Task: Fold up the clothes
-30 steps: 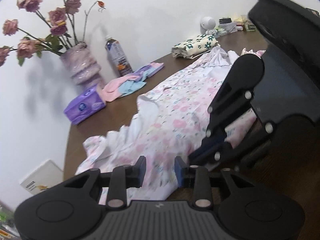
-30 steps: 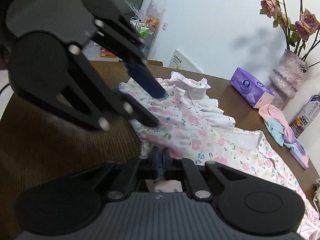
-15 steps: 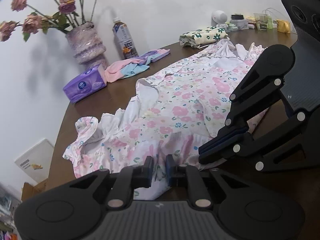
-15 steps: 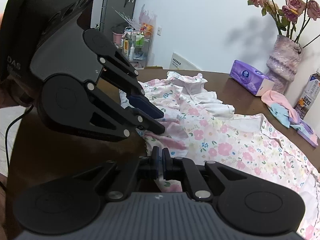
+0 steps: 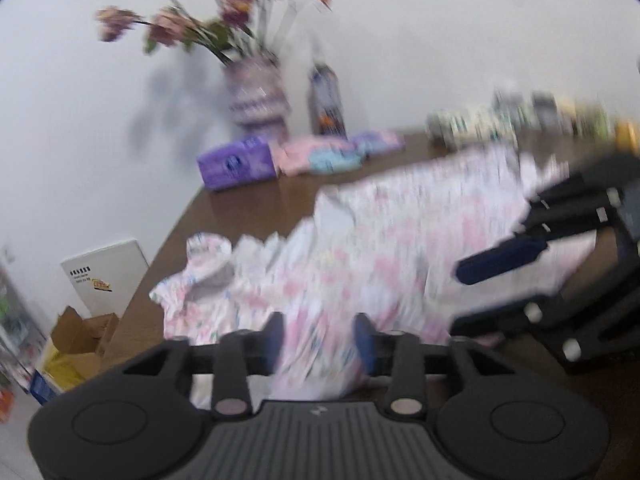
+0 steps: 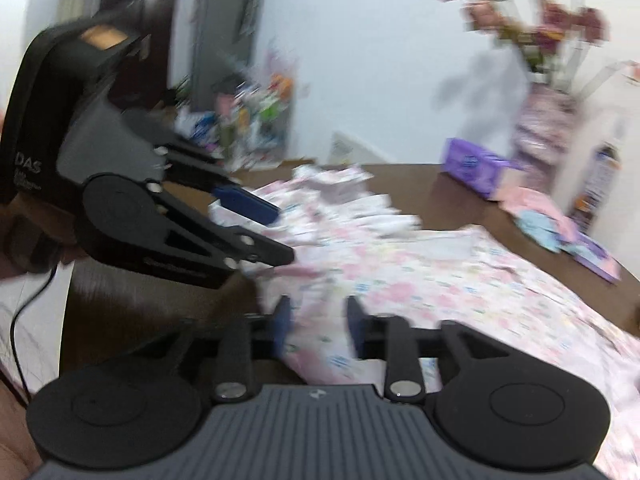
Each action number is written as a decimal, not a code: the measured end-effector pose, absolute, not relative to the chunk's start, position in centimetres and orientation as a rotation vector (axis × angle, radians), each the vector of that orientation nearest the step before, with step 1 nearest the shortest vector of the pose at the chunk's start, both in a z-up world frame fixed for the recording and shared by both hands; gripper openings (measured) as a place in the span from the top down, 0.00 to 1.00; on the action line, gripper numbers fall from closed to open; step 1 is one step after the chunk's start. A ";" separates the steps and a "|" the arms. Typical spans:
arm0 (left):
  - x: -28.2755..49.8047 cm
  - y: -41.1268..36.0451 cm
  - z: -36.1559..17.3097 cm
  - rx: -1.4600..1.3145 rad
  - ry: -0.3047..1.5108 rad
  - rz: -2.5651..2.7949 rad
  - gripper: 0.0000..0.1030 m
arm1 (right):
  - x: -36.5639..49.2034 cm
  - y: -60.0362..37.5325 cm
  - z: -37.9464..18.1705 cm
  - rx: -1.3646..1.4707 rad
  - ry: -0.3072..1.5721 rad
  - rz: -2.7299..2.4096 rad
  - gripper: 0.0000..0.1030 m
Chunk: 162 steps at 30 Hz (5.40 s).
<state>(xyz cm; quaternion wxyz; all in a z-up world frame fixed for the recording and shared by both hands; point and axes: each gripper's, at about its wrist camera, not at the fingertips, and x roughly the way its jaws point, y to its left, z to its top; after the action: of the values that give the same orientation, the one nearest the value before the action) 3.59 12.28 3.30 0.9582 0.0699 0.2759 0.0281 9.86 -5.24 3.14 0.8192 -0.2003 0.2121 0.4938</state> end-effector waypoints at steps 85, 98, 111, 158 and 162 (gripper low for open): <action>5.1 -2.9 2.3 -0.062 0.433 0.166 0.27 | 14.5 -23.8 1.2 0.001 0.537 0.657 0.33; 5.3 -3.0 2.3 -0.059 0.447 0.189 0.27 | 14.5 -23.9 1.3 -0.003 0.544 0.645 0.33; 7.2 -4.2 4.5 -0.077 0.444 0.221 0.27 | 15.9 -25.9 2.5 0.006 0.561 0.684 0.32; 13.9 5.8 10.9 0.166 0.554 -0.057 0.27 | 21.9 -19.5 8.8 -0.377 0.496 0.599 0.30; 15.7 6.4 11.1 0.212 0.593 -0.083 0.26 | 23.3 -18.8 9.2 -0.429 0.486 0.646 0.30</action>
<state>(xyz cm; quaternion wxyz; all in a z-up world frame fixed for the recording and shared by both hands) 15.67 6.42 11.10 0.9499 0.1045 0.2918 -0.0407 23.34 -18.77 9.25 0.8971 -0.2073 0.2344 0.3120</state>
